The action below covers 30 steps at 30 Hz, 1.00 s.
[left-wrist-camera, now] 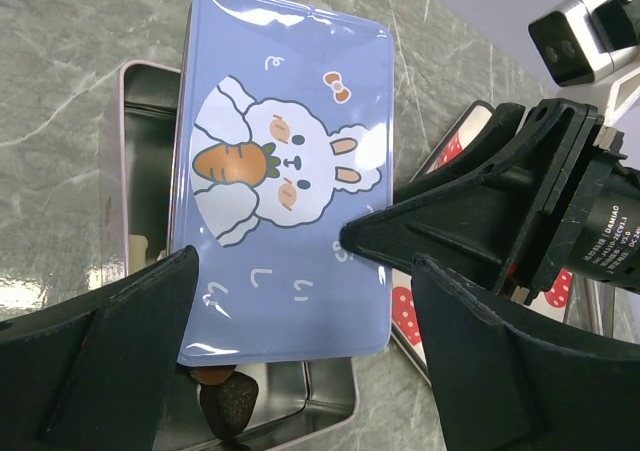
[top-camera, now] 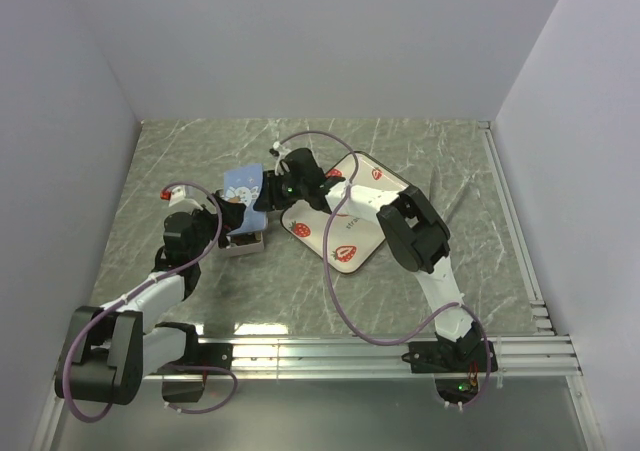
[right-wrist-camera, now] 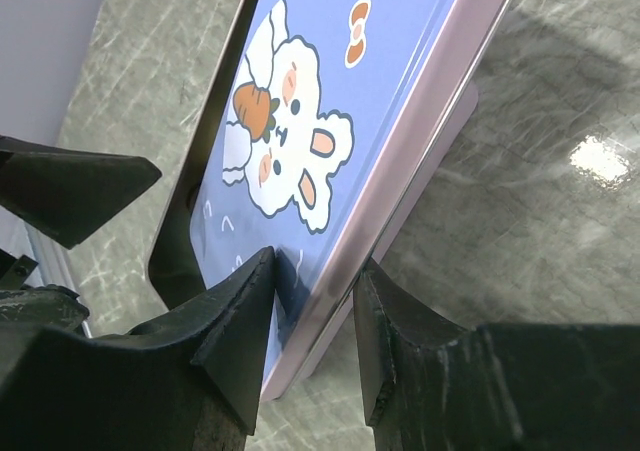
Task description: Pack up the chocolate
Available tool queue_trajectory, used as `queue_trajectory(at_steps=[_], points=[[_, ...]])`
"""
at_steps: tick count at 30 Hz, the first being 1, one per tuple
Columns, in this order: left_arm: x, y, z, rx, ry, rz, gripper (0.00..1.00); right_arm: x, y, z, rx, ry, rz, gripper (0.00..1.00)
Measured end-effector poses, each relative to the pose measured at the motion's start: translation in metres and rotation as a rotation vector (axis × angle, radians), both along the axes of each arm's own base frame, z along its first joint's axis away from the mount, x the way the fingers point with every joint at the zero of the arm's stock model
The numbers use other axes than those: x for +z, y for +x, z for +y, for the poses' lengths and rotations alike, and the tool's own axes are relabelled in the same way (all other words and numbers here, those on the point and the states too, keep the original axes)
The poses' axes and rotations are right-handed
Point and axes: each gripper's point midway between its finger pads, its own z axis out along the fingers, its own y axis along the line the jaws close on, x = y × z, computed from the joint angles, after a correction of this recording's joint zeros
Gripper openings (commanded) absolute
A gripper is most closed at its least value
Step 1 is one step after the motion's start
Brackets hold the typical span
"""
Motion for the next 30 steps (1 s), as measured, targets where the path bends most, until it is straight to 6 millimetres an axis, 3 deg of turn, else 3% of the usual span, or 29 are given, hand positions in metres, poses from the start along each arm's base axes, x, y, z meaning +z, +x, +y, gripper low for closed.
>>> queue_trajectory(at_steps=[3,5,10,30], points=[[0.0,0.0,0.0,0.0,0.0,-0.001,0.93,0.0,0.001,0.001,-0.002,-0.012,-0.003,0.42],[0.0,0.0,0.0,0.0,0.0,-0.001,0.93,-0.001,0.002,0.0,-0.004,-0.017,-0.007,0.52],[0.0,0.0,0.0,0.0,0.0,-0.001,0.93,-0.014,0.003,-0.005,-0.018,-0.063,-0.006,0.58],[0.001,0.0,0.009,0.051,0.013,0.001,0.93,-0.013,0.004,-0.004,0.001,-0.074,-0.044,0.55]])
